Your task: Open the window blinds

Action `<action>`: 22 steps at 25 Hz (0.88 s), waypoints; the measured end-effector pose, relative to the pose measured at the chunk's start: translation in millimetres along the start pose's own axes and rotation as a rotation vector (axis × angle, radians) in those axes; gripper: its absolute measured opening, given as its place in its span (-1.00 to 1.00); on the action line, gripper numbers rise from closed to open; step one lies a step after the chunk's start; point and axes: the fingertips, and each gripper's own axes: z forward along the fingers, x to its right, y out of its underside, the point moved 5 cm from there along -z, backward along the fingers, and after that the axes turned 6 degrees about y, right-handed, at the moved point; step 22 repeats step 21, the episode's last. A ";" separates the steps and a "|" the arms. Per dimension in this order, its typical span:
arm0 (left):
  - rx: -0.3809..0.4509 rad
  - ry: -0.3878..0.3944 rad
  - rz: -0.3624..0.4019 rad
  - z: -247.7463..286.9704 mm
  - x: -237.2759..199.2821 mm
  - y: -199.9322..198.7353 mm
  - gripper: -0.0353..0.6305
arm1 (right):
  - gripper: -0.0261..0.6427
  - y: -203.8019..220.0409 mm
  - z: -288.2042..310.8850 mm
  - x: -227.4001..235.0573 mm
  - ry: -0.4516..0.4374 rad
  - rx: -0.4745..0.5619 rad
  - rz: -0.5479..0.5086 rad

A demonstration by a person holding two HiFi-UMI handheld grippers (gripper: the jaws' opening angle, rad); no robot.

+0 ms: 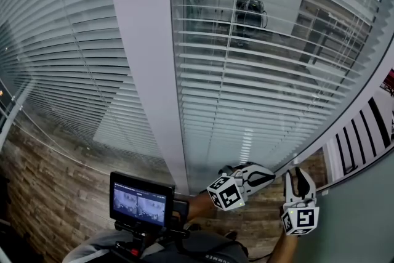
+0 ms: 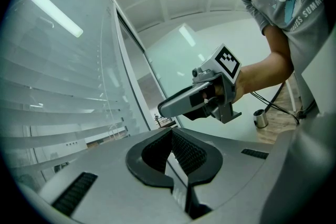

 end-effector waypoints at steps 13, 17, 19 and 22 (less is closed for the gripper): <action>0.004 -0.001 -0.010 -3.7 -4.6 4.6 -0.89 | -0.61 4.5 7.0 -1.3 0.017 -0.030 -0.006; 0.003 -0.001 -0.011 -4.8 -6.4 7.2 -0.89 | -0.61 7.1 9.9 -1.8 0.018 -0.036 -0.007; 0.004 0.002 -0.011 -5.5 -7.1 8.2 -0.89 | -0.61 7.8 12.1 -2.4 0.018 -0.040 -0.007; 0.005 0.006 -0.010 -6.0 -7.3 9.2 -0.89 | -0.61 8.5 14.6 -3.1 0.018 -0.044 -0.006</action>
